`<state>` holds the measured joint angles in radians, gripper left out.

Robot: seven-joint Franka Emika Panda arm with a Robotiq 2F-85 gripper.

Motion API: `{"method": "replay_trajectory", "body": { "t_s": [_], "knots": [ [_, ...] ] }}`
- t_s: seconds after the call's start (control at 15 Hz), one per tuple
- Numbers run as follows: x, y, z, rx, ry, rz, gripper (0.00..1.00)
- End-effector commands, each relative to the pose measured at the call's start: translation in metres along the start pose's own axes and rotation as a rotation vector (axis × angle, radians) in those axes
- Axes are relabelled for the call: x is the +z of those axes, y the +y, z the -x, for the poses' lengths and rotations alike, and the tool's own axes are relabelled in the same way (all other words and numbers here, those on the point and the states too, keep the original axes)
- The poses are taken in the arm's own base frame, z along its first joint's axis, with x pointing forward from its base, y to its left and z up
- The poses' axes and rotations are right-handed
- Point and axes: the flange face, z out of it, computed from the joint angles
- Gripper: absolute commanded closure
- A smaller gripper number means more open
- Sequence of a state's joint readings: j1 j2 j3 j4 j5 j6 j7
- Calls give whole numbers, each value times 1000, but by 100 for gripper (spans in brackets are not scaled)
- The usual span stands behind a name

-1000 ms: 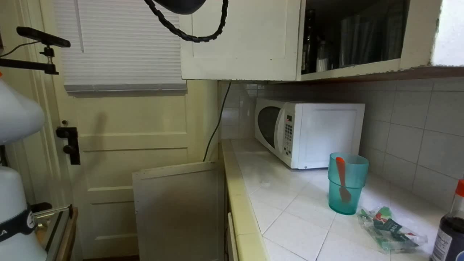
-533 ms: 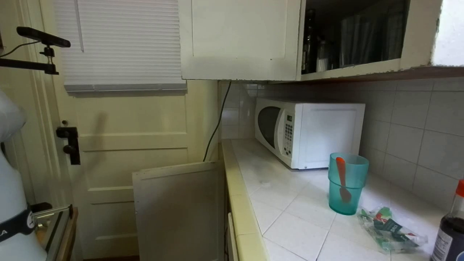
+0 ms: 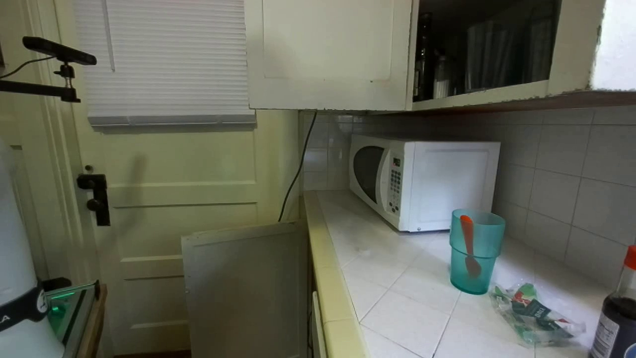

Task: Open the cupboard, then place the pink cup on the second shelf

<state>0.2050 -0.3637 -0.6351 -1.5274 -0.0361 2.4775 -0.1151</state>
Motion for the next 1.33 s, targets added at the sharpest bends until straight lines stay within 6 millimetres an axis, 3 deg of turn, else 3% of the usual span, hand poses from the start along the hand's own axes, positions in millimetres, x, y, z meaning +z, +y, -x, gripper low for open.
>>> {"method": "replay_trajectory", "body": {
  "t_s": [0.0,0.13,0.2,0.53,0.8,1.27],
  "knots": [
    [3,-1,-2,-1,-1,-2,33],
    [9,-5,-1,-7,-8,-2,33],
    [11,-6,0,-8,-12,-1,58],
    [57,-41,-22,-148,72,167,58],
    [88,-72,-28,-221,37,169,58],
    [113,-84,-33,-169,-8,4,58]
  ]
}}
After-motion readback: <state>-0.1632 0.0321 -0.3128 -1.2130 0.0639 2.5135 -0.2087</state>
